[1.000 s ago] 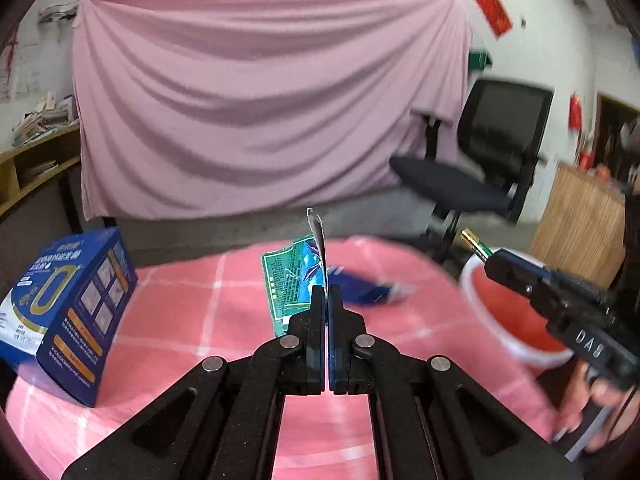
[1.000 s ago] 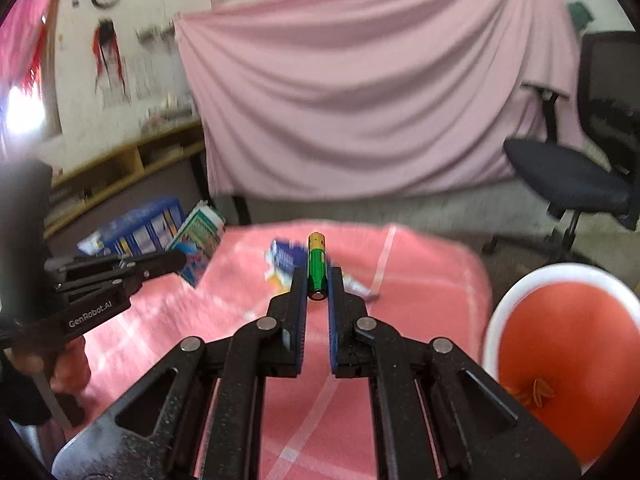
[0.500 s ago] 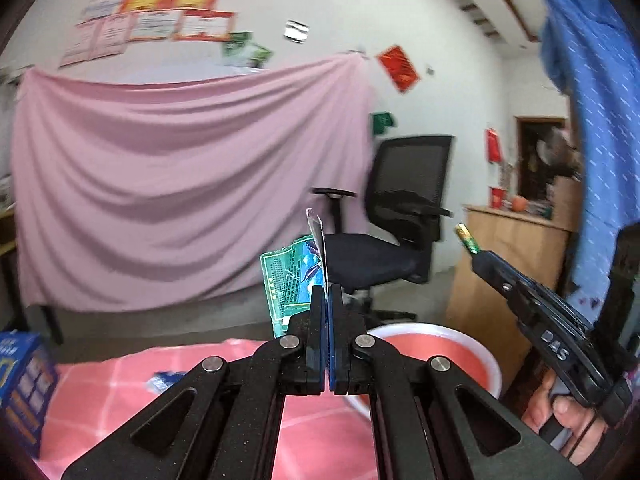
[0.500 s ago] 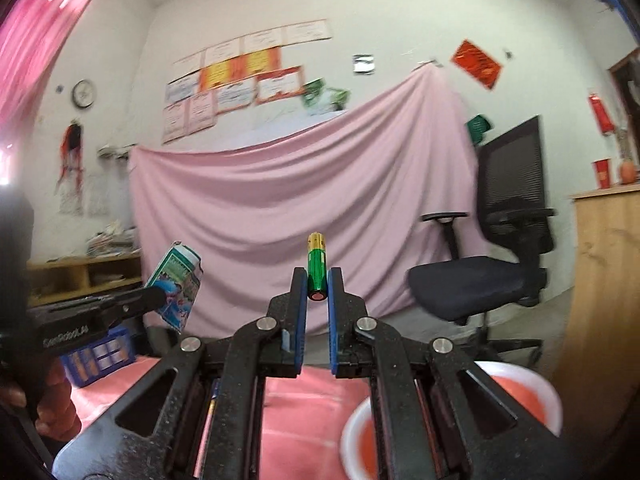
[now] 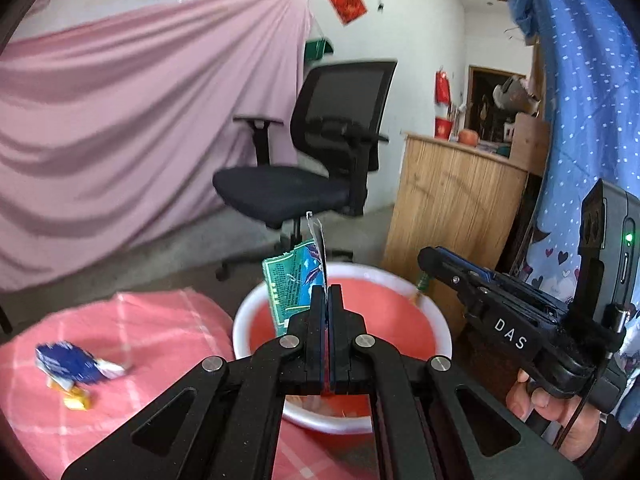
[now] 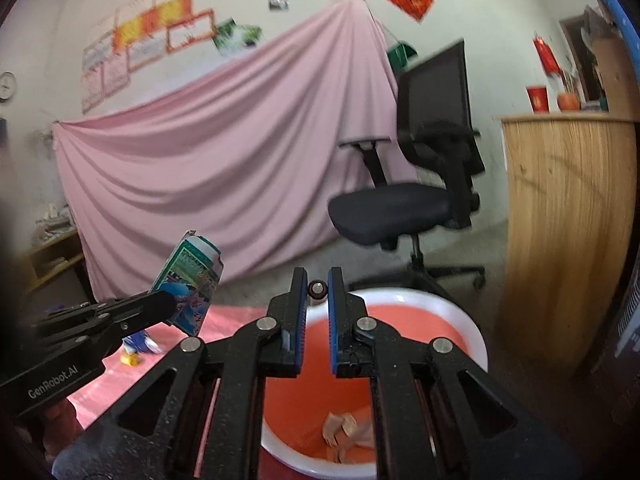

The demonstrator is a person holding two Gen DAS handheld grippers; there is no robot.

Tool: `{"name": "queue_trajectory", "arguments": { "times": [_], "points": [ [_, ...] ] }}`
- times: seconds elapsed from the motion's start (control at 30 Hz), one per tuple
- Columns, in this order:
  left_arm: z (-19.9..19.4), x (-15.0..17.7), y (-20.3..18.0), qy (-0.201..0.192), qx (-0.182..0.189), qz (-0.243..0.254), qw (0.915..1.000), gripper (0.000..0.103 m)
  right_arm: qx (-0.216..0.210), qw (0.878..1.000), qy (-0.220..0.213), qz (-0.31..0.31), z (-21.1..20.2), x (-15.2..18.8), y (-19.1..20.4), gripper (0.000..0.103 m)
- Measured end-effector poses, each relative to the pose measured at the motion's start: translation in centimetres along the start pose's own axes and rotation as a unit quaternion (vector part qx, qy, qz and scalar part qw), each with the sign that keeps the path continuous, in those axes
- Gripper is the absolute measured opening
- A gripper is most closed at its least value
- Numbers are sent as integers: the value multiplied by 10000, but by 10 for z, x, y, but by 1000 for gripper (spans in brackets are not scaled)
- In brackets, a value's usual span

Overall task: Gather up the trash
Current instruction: 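Carry the wrapper and battery over the basin and open both grippers, then return both tools to the blue tube and yellow cylinder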

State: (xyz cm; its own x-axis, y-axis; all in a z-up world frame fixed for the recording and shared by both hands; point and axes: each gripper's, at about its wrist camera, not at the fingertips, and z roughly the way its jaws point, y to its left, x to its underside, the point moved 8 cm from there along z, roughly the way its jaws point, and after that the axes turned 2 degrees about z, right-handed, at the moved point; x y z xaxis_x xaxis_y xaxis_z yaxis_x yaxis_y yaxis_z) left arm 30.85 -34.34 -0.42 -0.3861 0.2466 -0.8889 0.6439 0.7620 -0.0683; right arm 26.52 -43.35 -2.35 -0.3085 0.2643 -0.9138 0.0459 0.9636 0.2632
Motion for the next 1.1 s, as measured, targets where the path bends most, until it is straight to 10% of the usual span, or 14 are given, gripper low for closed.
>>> {"name": "queue_trajectory", "arguments": {
  "times": [0.47, 1.1],
  "points": [
    [40, 29, 9, 1070, 208, -524, 9927, 2, 209, 9948, 914, 386, 30, 30, -26, 31],
    [-7, 29, 59, 566, -693, -859, 9923, 72, 178, 9961, 809, 296, 32, 24, -12, 34]
  ]
}}
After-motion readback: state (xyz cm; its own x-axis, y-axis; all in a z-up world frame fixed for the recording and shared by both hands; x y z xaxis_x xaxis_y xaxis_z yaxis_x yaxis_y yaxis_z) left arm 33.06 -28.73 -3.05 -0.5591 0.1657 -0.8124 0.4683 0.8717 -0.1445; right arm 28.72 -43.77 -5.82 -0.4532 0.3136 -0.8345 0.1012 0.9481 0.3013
